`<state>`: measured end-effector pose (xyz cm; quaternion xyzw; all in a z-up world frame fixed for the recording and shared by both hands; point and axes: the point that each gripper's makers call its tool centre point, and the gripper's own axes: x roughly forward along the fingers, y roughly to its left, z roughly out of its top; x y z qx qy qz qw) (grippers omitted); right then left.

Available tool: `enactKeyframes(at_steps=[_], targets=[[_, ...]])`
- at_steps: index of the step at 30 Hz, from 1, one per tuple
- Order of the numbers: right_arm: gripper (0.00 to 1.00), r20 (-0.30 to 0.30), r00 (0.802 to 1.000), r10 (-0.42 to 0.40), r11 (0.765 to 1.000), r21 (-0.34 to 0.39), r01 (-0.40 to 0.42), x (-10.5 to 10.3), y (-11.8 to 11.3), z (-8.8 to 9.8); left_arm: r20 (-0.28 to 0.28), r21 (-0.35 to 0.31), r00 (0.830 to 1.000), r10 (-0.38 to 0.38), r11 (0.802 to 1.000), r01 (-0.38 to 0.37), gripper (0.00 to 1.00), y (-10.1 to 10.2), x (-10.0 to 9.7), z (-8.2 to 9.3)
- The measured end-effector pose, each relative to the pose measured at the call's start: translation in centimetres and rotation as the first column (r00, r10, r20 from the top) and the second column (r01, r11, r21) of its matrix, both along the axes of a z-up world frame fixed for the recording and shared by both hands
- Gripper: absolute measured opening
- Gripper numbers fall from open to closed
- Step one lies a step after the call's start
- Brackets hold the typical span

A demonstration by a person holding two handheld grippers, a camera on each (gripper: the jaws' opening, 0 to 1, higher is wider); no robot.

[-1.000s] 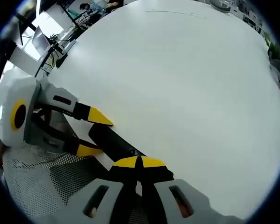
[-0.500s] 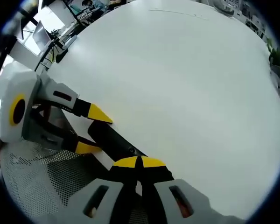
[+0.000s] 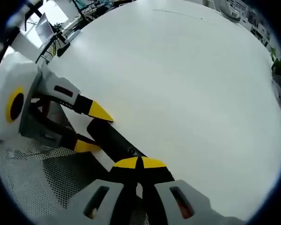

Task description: Press the specified remote control buttons in sequence, fully releasing each button before pressing the next.

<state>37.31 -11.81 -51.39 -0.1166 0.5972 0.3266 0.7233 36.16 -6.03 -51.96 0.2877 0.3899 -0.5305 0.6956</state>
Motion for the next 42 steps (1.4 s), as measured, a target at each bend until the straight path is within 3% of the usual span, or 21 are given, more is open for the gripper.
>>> enactKeyframes(at_steps=[8,13,23,33,42], targets=[[0.0,0.005,1.0,0.011,1.0,-0.004,-0.011,0.0,-0.1,0.1,0.002,0.003,1.0,-0.008,1.0,0.008,0.27,0.0,0.0,0.1],[0.0,-0.058,0.994,-0.087,0.994,0.056,0.091,0.0,-0.2,0.2,0.001,0.002,1.0,-0.004,1.0,0.004,0.27,0.0,0.0,0.2],[0.0,-0.091,0.987,-0.134,0.99,0.025,0.137,0.2,-1.6,0.1,0.001,0.0,1.0,0.005,1.0,-0.005,0.27,0.0,-0.1,0.2],[0.0,-0.031,0.999,-0.037,0.999,-0.017,0.036,0.1,-1.2,-0.1,0.002,0.0,1.0,0.005,1.0,-0.005,0.27,-0.1,0.0,0.1],[0.0,-0.005,1.0,-0.013,0.999,-0.038,0.013,0.2,-1.3,-0.2,0.002,-0.001,1.0,0.008,1.0,-0.008,0.26,-0.1,0.0,0.1]])
